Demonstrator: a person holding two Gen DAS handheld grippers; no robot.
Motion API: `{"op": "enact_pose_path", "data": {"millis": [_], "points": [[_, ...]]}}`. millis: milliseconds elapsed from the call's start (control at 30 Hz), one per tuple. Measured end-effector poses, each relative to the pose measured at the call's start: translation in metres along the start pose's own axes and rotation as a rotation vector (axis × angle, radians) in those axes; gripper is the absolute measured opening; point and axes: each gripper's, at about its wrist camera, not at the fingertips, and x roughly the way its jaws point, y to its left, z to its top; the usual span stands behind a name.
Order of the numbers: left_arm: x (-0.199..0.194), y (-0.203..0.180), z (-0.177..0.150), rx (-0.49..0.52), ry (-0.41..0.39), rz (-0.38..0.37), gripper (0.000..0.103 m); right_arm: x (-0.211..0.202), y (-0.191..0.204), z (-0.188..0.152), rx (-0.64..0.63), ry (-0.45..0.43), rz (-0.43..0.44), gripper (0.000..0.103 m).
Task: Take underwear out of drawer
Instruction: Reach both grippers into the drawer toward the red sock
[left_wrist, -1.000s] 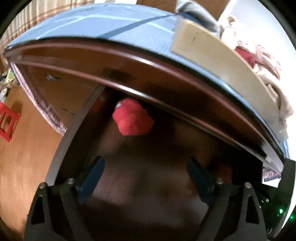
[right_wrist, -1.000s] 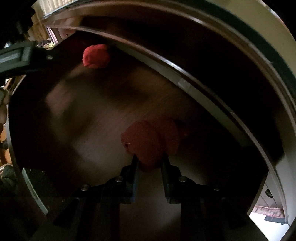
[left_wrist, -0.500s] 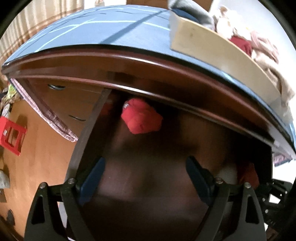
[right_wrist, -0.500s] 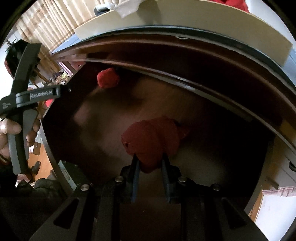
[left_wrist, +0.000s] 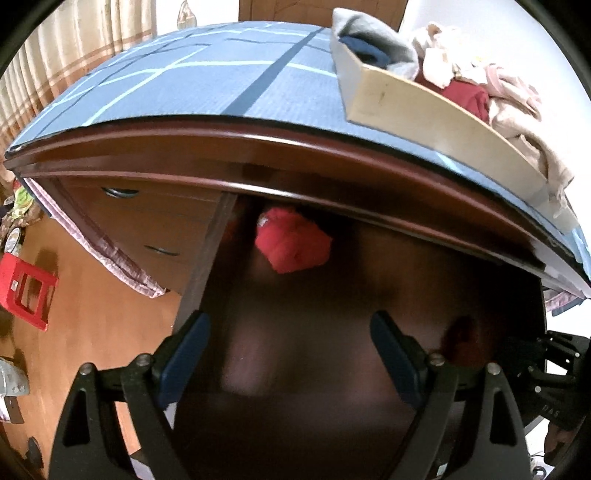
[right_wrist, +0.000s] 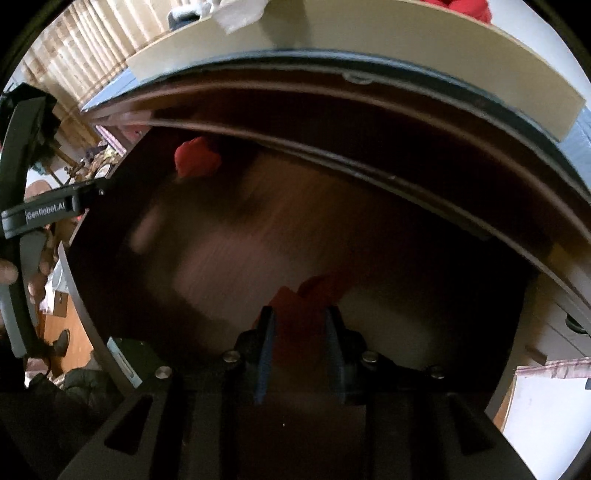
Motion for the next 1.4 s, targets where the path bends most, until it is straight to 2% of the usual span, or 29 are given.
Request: {"op": "enact_pose_path", "data": {"millis": [67, 167, 233, 300, 367, 467, 567, 667, 733, 800, 867, 933, 1033, 1100, 1200, 1300, 1400], "points": [[0.003, -0.003, -0.001, 0.018, -0.011, 0.003, 0.09, -0.003, 0.001, -0.001, -0.002, -0.016, -0.004, 0.03], [0.009, -0.014, -0.001, 0.085, 0.024, 0.002, 0.09, -0.004, 0.0, -0.008, -0.016, -0.013, -0.022, 0.03], [0.007, -0.02, -0.001, 0.118, 0.017, -0.013, 0.09, -0.006, 0.001, -0.013, -0.023, -0.057, -0.055, 0.03], [0.007, -0.026, -0.002, 0.175, 0.029, 0.003, 0.09, -0.011, -0.001, -0.017, -0.003, -0.1, -0.056, 0.03], [0.005, -0.037, -0.004, 0.297, 0.0, 0.056, 0.09, -0.018, -0.002, -0.023, 0.038, -0.157, -0.086, 0.03], [0.009, -0.061, -0.01, 0.542, -0.095, 0.253, 0.09, -0.027, 0.0, -0.034, 0.064, -0.227, -0.103, 0.03], [0.023, -0.075, -0.008, 0.62, -0.078, 0.304, 0.09, -0.028, 0.004, -0.042, 0.074, -0.262, -0.099, 0.03], [0.041, -0.079, 0.0, 0.615, -0.062, 0.353, 0.089, -0.024, 0.003, -0.044, 0.076, -0.249, -0.105, 0.03], [0.055, -0.081, 0.002, 0.585, -0.008, 0.365, 0.087, -0.025, 0.004, -0.045, 0.062, -0.249, -0.108, 0.03], [0.062, -0.077, 0.006, 0.503, 0.044, 0.325, 0.084, -0.03, 0.008, -0.043, 0.017, -0.257, -0.128, 0.03], [0.064, -0.073, 0.01, 0.425, 0.068, 0.284, 0.084, -0.035, 0.013, -0.04, -0.054, -0.268, -0.154, 0.03], [0.066, -0.068, 0.017, 0.352, 0.071, 0.299, 0.083, -0.036, 0.016, -0.034, -0.092, -0.27, -0.169, 0.03], [0.061, -0.05, 0.032, 0.137, 0.06, 0.256, 0.082, -0.038, 0.018, -0.024, -0.128, -0.265, -0.179, 0.03], [0.057, -0.041, 0.039, 0.032, 0.034, 0.243, 0.082, -0.041, 0.021, -0.019, -0.168, -0.266, -0.203, 0.03], [0.061, -0.024, 0.04, -0.166, 0.056, 0.173, 0.082, -0.047, 0.025, -0.016, -0.234, -0.274, -0.235, 0.03], [0.069, -0.023, 0.04, -0.207, 0.098, 0.168, 0.082, -0.051, 0.023, -0.014, -0.3, -0.274, -0.259, 0.03], [0.075, -0.021, 0.046, -0.28, 0.098, 0.159, 0.08, -0.051, 0.018, -0.007, -0.335, -0.27, -0.264, 0.03]]}}
